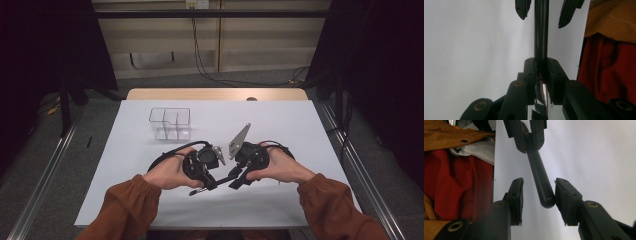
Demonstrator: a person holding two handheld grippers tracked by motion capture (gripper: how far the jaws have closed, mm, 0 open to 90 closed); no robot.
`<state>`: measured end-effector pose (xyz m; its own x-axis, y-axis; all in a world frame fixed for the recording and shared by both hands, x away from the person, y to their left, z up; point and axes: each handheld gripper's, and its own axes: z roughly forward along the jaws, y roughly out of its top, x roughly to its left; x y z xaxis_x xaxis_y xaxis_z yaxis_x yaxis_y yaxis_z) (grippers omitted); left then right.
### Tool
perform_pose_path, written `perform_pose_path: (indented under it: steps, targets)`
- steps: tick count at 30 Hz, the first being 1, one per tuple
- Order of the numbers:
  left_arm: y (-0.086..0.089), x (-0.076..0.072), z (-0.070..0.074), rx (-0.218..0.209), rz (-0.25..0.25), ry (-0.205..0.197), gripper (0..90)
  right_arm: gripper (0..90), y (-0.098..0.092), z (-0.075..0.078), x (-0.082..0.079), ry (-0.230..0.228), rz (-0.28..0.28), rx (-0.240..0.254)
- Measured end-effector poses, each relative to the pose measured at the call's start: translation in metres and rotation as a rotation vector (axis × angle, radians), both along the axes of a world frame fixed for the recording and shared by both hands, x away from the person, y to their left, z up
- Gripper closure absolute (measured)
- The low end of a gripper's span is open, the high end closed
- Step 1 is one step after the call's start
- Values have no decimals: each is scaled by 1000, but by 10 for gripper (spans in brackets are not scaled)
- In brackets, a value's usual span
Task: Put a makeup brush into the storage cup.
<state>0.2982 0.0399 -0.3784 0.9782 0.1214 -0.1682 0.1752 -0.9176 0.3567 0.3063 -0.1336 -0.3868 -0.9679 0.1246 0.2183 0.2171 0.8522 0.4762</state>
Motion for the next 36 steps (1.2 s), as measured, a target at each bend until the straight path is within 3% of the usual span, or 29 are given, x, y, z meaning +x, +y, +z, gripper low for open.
perform_pose_path:
  steps: [1, 2, 3, 5, 7, 8, 10, 12, 15, 25, 26, 29, 36]
  targets:
    - [-1, -3, -2, -24, 37, -1, 790, 609, 0, 0, 0, 0, 0, 4]
    - [-1, -3, -2, -26, 40, 2, 790, 619, 0, 0, 0, -2, 0, 5]
    - [-1, 1, 0, 9, -20, -15, 790, 633, 0, 0, 0, 0, 1, 5]
    - [-1, -3, -1, -19, 25, -4, 790, 649, 0, 0, -1, -1, 4, 5]
    - [-1, -3, -2, -21, 23, 2, 790, 665, 0, 0, 0, -11, 13, 8]
    - [0, 3, 1, 33, -62, -22, 790, 679, 0, 0, -1, -11, 15, 8]
    - [-2, -4, -2, -22, 21, 4, 790, 689, 1, 0, -1, -8, 15, 14]
    - [-1, -5, -1, -33, 25, -1, 790, 710, 2, 0, -1, -16, 24, 22]
    - [0, -2, 1, -10, -17, -2, 789, 747, 2, -1, -2, -7, 25, 13]
    - [1, -1, 1, -25, -22, -7, 786, 787, 1, -3, -1, 1, 44, 16]
    - [1, -3, -1, -37, -1, -6, 785, 789, 1, -4, -1, -1, 47, 14]
    - [1, 0, 0, -19, -32, -21, 779, 797, 1, -5, -1, -3, 53, 12]
    - [6, 2, 0, -71, -3, -4, 758, 803, 0, -5, -1, 0, 52, 19]
